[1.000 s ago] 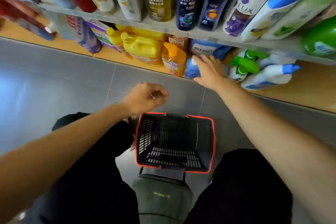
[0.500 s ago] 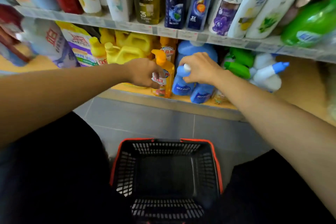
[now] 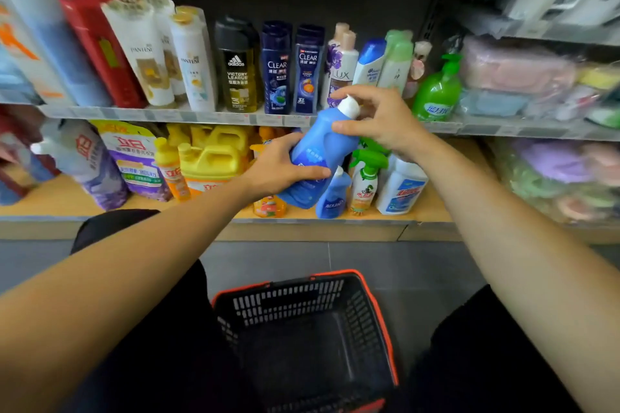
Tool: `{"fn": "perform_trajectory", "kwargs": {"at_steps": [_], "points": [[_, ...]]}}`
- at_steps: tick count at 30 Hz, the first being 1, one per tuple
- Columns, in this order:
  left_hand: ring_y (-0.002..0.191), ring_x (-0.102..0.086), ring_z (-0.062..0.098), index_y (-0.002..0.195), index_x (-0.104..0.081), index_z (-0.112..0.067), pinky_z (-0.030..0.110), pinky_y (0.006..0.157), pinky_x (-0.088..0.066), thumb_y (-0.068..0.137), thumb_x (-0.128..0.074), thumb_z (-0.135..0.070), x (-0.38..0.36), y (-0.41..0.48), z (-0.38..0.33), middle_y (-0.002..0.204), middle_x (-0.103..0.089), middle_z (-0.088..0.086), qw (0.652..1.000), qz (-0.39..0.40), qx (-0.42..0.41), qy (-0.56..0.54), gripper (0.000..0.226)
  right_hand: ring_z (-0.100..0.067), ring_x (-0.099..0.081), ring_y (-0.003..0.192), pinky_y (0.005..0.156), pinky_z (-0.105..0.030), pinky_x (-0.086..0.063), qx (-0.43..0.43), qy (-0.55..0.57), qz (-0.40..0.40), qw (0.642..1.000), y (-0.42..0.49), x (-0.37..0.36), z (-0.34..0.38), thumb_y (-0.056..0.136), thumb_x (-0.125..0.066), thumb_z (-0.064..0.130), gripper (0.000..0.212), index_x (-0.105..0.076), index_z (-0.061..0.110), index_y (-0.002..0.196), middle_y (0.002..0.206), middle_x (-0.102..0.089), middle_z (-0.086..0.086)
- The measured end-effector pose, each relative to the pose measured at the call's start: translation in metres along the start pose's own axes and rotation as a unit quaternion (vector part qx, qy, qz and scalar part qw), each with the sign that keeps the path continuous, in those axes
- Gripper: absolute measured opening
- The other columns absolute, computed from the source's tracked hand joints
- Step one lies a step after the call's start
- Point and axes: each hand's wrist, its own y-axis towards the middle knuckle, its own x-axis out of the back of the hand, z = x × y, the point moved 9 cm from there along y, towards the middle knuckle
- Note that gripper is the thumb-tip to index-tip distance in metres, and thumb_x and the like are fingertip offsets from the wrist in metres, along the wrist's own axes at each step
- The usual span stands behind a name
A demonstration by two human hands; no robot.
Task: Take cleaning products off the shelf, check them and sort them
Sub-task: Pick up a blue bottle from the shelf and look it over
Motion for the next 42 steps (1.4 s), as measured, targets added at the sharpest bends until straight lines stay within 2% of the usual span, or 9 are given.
{"fn": "perform_trajectory", "kwargs": {"at_steps": [7, 11, 16, 21, 25, 28, 37, 40, 42], "points": [[0.104, -0.068, 0.025, 0.121, -0.054, -0.018, 0.052, 0.092, -0.057, 0.057, -0.091, -0.052, -0.050, -0.021, 0.021, 0.115, -0.066, 0.006, 0.998, 0.052, 0.036, 0.015, 0.081, 0.001, -0.064, 0.091, 0.078, -0.016, -0.049, -0.070, 0.121, -0.119, 0.983, -0.064, -0.001, -0.076, 0.092, -0.070, 0.017, 0.016, -0.072, 0.019, 0.107, 0.097, -0.071, 0.011], [0.104, -0.069, 0.027, 0.117, -0.056, -0.019, 0.055, 0.093, -0.056, 0.058, -0.091, -0.049, -0.077, -0.029, 0.025, 0.112, -0.068, 0.006, 0.994, 0.101, 0.029, -0.002, 0.075, -0.006, -0.066, 0.091, 0.082, -0.022, -0.051, -0.090, 0.171, -0.183, 0.964, -0.100, 0.011, -0.107, 0.087, -0.074, 0.018, 0.011, -0.072, 0.024, 0.096, 0.094, -0.073, 0.006], [0.106, -0.068, 0.033, 0.122, -0.056, -0.016, 0.055, 0.095, -0.055, 0.066, -0.092, -0.036, -0.089, -0.047, 0.029, 0.113, -0.069, 0.012, 0.988, 0.150, 0.031, -0.013, 0.070, 0.000, -0.066, 0.096, 0.083, -0.018, -0.051, -0.108, 0.236, -0.226, 0.939, -0.154, -0.007, -0.120, 0.091, -0.070, 0.015, 0.020, -0.071, 0.016, 0.111, 0.101, -0.076, 0.011], [0.107, -0.063, 0.050, 0.123, -0.052, -0.002, 0.060, 0.095, -0.053, 0.077, -0.086, -0.001, -0.097, -0.068, 0.027, 0.112, -0.066, 0.030, 0.976, 0.208, 0.055, -0.044, 0.057, -0.011, -0.065, 0.110, 0.094, -0.027, -0.052, -0.111, 0.292, -0.193, 0.930, -0.180, -0.022, -0.108, 0.088, -0.069, 0.028, 0.023, -0.074, 0.025, 0.110, 0.112, -0.075, 0.002], [0.098, -0.066, 0.032, 0.121, -0.056, -0.005, 0.038, 0.088, -0.057, 0.077, -0.083, 0.004, -0.094, -0.076, 0.016, 0.110, -0.065, 0.030, 0.971, 0.220, 0.055, -0.076, 0.053, -0.012, -0.063, 0.113, 0.093, -0.029, -0.051, -0.097, 0.353, -0.128, 0.922, -0.178, -0.023, -0.091, 0.083, -0.069, 0.035, 0.038, -0.068, 0.019, 0.117, 0.117, -0.073, 0.004], [0.102, -0.067, 0.027, 0.125, -0.058, -0.008, 0.037, 0.089, -0.056, 0.077, -0.085, -0.004, -0.098, -0.085, 0.005, 0.114, -0.068, 0.026, 0.964, 0.229, 0.067, -0.121, 0.055, -0.015, -0.061, 0.117, 0.096, -0.029, -0.049, -0.082, 0.396, -0.087, 0.911, -0.178, -0.019, -0.078, 0.090, -0.062, 0.013, 0.035, -0.060, 0.012, 0.125, 0.121, -0.071, 0.001], [0.096, -0.072, 0.014, 0.121, -0.065, -0.024, 0.032, 0.081, -0.057, 0.069, -0.090, -0.028, -0.089, -0.104, -0.013, 0.107, -0.075, 0.002, 0.989, 0.071, 0.043, -0.124, 0.057, -0.017, -0.070, 0.102, 0.083, -0.029, -0.056, -0.095, 0.406, -0.185, 0.890, -0.167, -0.012, -0.073, 0.080, -0.070, 0.011, 0.030, -0.073, 0.017, 0.109, 0.107, -0.076, -0.003], [0.097, -0.070, 0.016, 0.128, -0.055, -0.039, 0.042, 0.081, -0.057, 0.064, -0.080, -0.065, -0.078, -0.114, -0.014, 0.104, -0.073, -0.011, 0.995, -0.033, 0.025, 0.087, 0.073, -0.013, -0.071, 0.103, 0.085, -0.027, -0.056, -0.090, 0.347, -0.214, 0.908, -0.164, -0.011, -0.071, 0.076, -0.078, 0.020, 0.026, -0.077, 0.028, 0.101, 0.105, -0.077, 0.002], [0.091, -0.070, 0.020, 0.130, -0.050, -0.043, 0.035, 0.067, -0.052, 0.067, -0.073, -0.073, -0.067, -0.121, -0.025, 0.101, -0.072, -0.012, 0.954, -0.123, -0.017, 0.272, 0.074, -0.008, -0.071, 0.102, 0.084, -0.022, -0.055, -0.085, 0.288, -0.229, 0.926, -0.164, -0.010, -0.068, 0.073, -0.080, 0.028, 0.026, -0.077, 0.037, 0.097, 0.103, -0.077, 0.009]]}}
